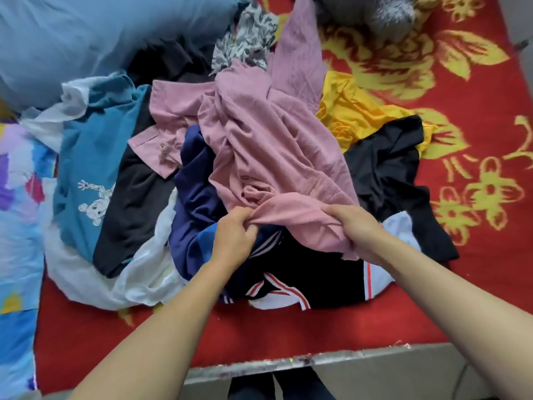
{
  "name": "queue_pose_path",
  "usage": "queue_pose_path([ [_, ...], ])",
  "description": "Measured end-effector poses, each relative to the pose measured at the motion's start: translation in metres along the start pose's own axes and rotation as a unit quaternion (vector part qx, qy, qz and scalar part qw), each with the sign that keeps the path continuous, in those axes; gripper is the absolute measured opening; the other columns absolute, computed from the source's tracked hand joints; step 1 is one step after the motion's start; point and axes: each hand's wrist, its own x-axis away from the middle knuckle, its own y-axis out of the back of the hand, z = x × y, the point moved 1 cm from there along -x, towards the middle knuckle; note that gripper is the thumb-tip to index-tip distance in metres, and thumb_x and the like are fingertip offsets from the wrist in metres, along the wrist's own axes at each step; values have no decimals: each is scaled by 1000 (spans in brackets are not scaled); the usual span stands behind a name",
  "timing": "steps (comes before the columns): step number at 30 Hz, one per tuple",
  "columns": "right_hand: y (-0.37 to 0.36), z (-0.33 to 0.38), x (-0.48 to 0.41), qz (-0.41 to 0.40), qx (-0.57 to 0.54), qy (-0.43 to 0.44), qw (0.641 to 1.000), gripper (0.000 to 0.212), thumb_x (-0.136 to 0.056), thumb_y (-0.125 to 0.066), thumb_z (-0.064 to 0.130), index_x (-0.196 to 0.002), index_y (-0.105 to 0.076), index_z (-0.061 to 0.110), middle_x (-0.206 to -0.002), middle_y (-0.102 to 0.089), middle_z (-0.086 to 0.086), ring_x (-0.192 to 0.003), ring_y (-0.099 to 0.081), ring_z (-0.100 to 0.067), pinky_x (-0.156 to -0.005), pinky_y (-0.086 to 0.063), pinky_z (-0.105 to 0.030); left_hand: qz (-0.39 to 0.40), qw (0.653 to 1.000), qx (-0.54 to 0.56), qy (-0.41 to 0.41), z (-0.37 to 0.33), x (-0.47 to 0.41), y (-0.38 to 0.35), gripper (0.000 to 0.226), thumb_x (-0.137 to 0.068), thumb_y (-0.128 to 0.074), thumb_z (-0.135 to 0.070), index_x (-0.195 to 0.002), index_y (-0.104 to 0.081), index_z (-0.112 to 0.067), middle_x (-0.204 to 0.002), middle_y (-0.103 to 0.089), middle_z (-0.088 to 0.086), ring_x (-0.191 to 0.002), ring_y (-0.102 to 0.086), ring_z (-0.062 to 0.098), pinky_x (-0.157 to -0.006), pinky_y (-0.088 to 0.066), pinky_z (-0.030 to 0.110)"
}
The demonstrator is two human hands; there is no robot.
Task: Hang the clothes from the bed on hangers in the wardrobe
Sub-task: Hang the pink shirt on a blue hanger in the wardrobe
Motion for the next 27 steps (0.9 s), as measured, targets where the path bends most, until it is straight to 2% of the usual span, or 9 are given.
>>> queue_pose_path([
  [2, 22, 2, 4, -59, -24, 34, 997, 25, -89, -63, 21, -65, -64, 14, -59, -57, 3, -58, -50, -11, -55, -38, -28, 33, 996, 80, 18, -26, -12, 9, 7, -79, -65, -20, -76, -63, -26, -65, -57, -12, -61, -49, 6, -65, -41, 29],
  [4, 40, 10, 9, -92, 13, 84, 992, 7, -88, -64, 11, -81, -63, 12, -62, -55, 2, -59, -47, -10, -56, -38, -26, 45, 994, 104, 0, -46, -16, 21, 17, -76, -69, -38, -86, -64, -26, -73, -61, -10, -67, -53, 7, -69, -43, 27],
  [8, 48, 32, 31, -30, 138, 212, 967, 64, -81, -73, 17, -128, -46, 50, -87, -62, -1, -71, -51, -5, -70, -43, -21, 70, 994, -26, -81, -82, 0, 56, 55, -69, -79, -42, -114, -52, -28, -87, -63, -5, -80, -58, 16, -73, -45, 31],
  [10, 41, 44, 50, -38, 316, 289, 903, 82, -71, -81, 41, -132, -31, 65, -99, -59, 13, -83, -54, -2, -75, -43, -22, 81, 978, -154, -117, -89, 13, 73, 69, -68, -74, -25, -127, -40, -33, -86, -62, 1, -83, -61, 28, -71, -46, 36],
  [13, 27, 50, 75, -55, 461, 373, 803, 71, -70, -76, 49, -133, -44, 55, -103, -69, 13, -93, -60, -7, -67, -42, -24, 53, 970, -213, -103, -89, 29, 103, 87, -65, -58, -1, -140, -32, -35, -104, -61, 9, -94, -59, 37, -76, -49, 42],
  [17, 19, 72, 103, -38, 431, 406, 805, 10, -76, -63, 43, -86, -65, 44, -72, -64, 20, -71, -58, -8, -56, -31, -23, -64, 961, -224, -148, -101, 46, 157, 86, -60, -61, 13, -135, -43, -24, -116, -55, 7, -91, -59, 32, -73, -52, 49],
  [19, 20, 96, 120, -103, 337, 430, 831, 15, -73, -51, 48, -79, -60, 38, -60, -53, 18, -62, -51, -9, -55, -33, -29, -127, 939, -263, -183, -117, 59, 184, 71, -62, -70, 7, -126, -51, -19, -107, -54, 7, -90, -56, 32, -70, -53, 47],
  [22, 22, 150, 156, -184, 259, 511, 799, 27, -78, -52, 44, -82, -74, 28, -82, -59, 13, -73, -60, -16, -56, -45, -30, -219, 913, -279, -203, -143, 78, 224, 35, -72, -56, -18, -105, -63, -7, -91, -56, 14, -84, -51, 34, -72, -50, 44],
  [27, 19, 226, 233, -204, 202, 610, 738, 20, -79, -63, 26, -89, -77, 15, -114, -66, -2, -96, -65, -21, -75, -54, -38, -333, 884, -279, -175, -176, 106, 299, 23, -68, -57, 0, -89, -63, -7, -86, -55, 16, -80, -53, 37, -71, -41, 43],
])
